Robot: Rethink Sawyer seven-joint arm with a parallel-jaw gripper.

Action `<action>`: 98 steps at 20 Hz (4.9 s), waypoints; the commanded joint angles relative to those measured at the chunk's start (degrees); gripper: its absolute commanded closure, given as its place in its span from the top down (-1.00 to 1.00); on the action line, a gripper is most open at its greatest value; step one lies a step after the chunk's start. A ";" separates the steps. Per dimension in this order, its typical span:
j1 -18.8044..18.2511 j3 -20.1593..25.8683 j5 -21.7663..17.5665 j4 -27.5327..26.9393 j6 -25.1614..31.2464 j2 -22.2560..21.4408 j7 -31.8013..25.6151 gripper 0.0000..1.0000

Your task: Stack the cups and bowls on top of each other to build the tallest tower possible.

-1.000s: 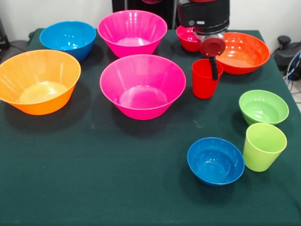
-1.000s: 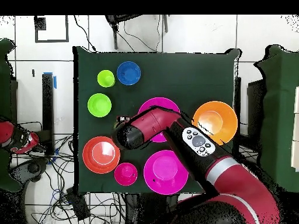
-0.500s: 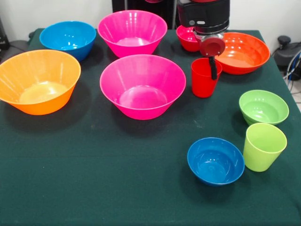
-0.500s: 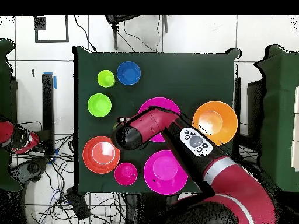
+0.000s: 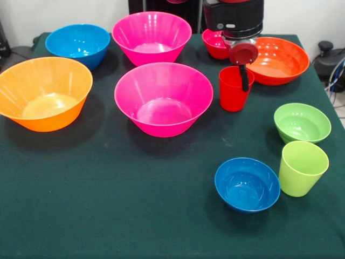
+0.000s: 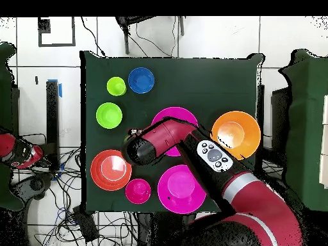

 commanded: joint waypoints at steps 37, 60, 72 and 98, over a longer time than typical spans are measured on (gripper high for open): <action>-0.92 -1.73 -10.61 -3.66 0.58 2.71 -5.07 -1.00; -10.08 14.30 16.26 1.39 14.23 -18.51 -4.46 -1.00; -8.40 12.11 19.65 -12.86 22.22 -19.02 -4.59 -1.00; -6.31 8.88 5.83 -36.05 46.18 -5.24 -23.76 -1.00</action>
